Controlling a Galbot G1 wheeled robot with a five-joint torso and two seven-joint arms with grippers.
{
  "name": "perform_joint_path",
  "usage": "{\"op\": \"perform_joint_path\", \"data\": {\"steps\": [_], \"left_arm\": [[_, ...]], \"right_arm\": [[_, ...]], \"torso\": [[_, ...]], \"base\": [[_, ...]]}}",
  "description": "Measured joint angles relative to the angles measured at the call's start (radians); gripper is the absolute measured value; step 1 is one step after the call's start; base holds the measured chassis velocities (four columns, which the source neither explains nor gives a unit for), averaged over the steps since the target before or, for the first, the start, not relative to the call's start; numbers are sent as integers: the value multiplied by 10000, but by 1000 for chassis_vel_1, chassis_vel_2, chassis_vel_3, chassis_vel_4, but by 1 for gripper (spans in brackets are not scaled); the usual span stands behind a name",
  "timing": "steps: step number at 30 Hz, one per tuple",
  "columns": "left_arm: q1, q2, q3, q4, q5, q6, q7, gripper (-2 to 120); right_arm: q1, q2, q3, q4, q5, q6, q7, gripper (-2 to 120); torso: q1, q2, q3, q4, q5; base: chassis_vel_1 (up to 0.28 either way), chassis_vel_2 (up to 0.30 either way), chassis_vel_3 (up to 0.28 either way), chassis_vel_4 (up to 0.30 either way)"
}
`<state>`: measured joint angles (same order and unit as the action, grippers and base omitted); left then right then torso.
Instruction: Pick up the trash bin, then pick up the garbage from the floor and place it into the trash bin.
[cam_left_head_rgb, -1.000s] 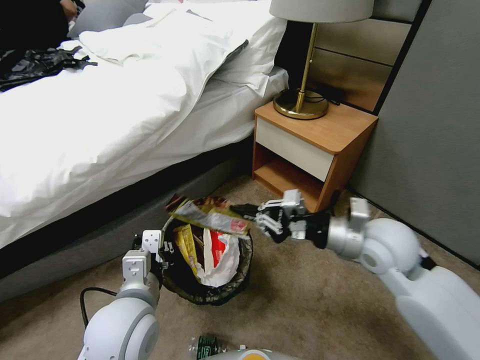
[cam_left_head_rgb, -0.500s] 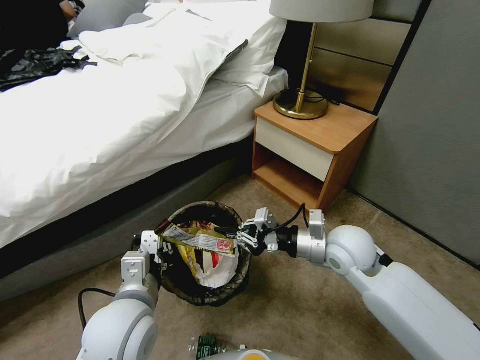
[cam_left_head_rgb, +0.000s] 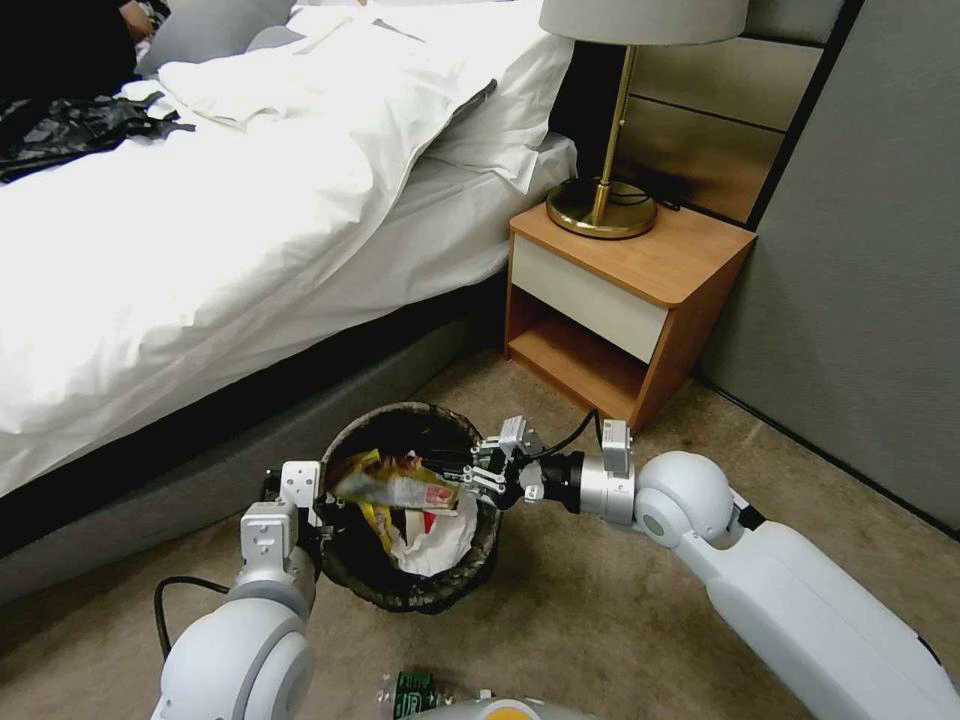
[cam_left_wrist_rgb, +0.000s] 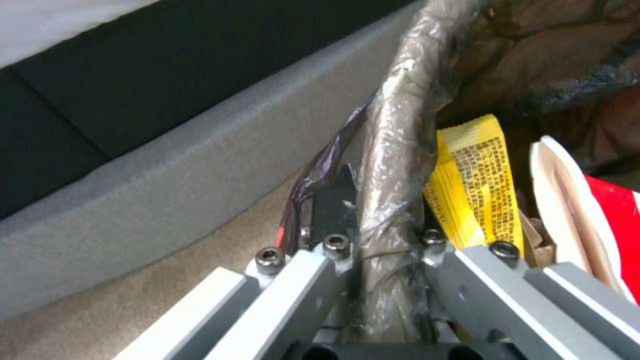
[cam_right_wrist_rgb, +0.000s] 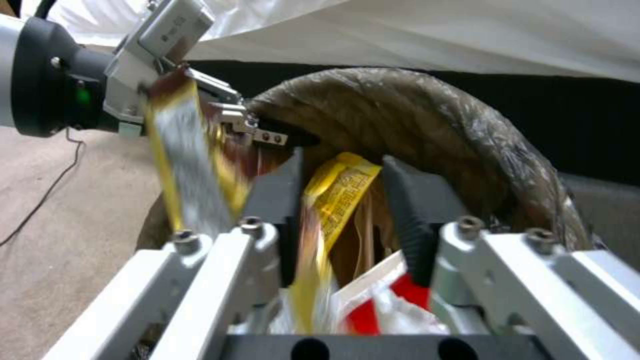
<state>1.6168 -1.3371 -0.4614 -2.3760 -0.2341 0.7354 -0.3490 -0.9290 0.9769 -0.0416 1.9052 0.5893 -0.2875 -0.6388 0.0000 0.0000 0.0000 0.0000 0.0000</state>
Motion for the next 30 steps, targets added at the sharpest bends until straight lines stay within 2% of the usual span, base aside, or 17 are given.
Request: {"op": "perform_joint_path", "data": {"steps": [2,4,5,6,8,9,12,14,16,30], "left_arm": [[-3,2,-1,7,5,0,-1,0],[-3,3,-3,8,5,0,-1,0],[-1,6,-8,9,5,0,-1,0],[-1,6,-8,9,5,0,-1,0],[-2,7,-17,21,4,0,-1,0],[-2,7,-17,21,4,0,-1,0],[-18,11,-21,28,-10,0,-2,0],[-19,11,-21,28,-12,0,-4,0],[-19,14,-21,29,-17,0,-8,0],[-41,1,7,76,-15,0,-10,0]], "right_arm": [[-42,-13,75,-9,-58,39,-4,43],[-42,-19,92,-18,-85,48,-9,46],[-35,-36,116,-45,-123,90,-10,53],[-35,-36,116,-45,-123,90,-10,53],[-29,-39,123,-62,-107,132,39,65],[-29,-39,123,-62,-107,132,39,65],[-54,1,196,-84,-100,190,87,84],[-71,11,247,-79,-99,203,97,87],[-155,54,536,105,-71,220,178,97],[-486,87,1836,819,831,257,1527,100]], "torso": [[0,0,0,0,0],[0,0,0,-1,-1],[1,0,0,0,0],[1,0,0,0,0],[1,0,0,0,0],[1,0,0,0,0],[0,0,0,0,0],[1,0,0,1,0],[0,0,0,0,0],[0,0,0,0,0]], "base": [[0,0,0,0],[0,0,0,0],[0,0,0,0],[0,0,0,0],[0,0,0,0],[0,0,0,0],[0,0,0,0],[0,0,0,0],[0,0,0,0],[0,0,0,0]]}}
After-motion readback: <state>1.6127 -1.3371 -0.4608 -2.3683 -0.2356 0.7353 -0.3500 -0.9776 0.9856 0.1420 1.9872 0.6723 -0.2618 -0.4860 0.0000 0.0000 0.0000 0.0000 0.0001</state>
